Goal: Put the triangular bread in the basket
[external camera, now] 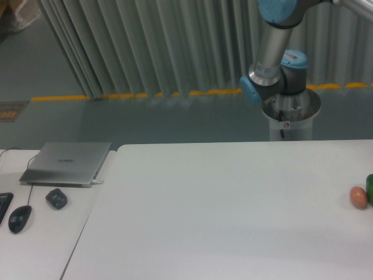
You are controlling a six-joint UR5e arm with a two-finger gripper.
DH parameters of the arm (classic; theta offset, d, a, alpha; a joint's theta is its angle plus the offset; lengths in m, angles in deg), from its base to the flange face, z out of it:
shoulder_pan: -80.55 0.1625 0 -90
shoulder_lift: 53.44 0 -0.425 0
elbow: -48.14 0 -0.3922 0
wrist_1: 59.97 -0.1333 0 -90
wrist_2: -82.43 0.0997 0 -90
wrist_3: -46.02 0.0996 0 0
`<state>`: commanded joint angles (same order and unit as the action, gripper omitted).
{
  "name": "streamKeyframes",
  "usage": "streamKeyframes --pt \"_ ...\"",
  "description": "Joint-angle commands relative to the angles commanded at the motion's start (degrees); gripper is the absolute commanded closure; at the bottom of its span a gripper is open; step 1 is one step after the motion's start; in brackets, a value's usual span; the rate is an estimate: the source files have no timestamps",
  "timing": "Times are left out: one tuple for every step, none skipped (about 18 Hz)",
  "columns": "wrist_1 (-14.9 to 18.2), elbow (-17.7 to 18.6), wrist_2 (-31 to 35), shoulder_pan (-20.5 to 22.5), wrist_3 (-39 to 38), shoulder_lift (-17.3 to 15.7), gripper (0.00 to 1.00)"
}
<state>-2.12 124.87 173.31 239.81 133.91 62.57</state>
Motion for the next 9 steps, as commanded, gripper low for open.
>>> streamKeyframes --pt "-0.8 0.1 0.1 0.0 0.2 0.5 0.76" --pt "-1.2 -0.2 0.1 0.3 0.5 1.6 0.76" --pt "-2.5 -0.2 0.0 1.1 0.9 2.8 0.76" --pt "-3.3 -0.4 0.0 1.4 1.1 3.6 0.76" --pt "-3.5 -0.4 0.0 1.4 1.1 3.9 0.76" --pt "-3.6 -0.4 0.0 1.5 1.2 4.0 0.76" --pt "-3.6 -0.5 0.0 1.8 1.6 4.2 0.76" --pt "-3.6 -0.4 0.0 1.9 1.9 4.3 0.75" --pt "-3.6 -0.4 -0.1 1.9 1.9 4.5 0.74"
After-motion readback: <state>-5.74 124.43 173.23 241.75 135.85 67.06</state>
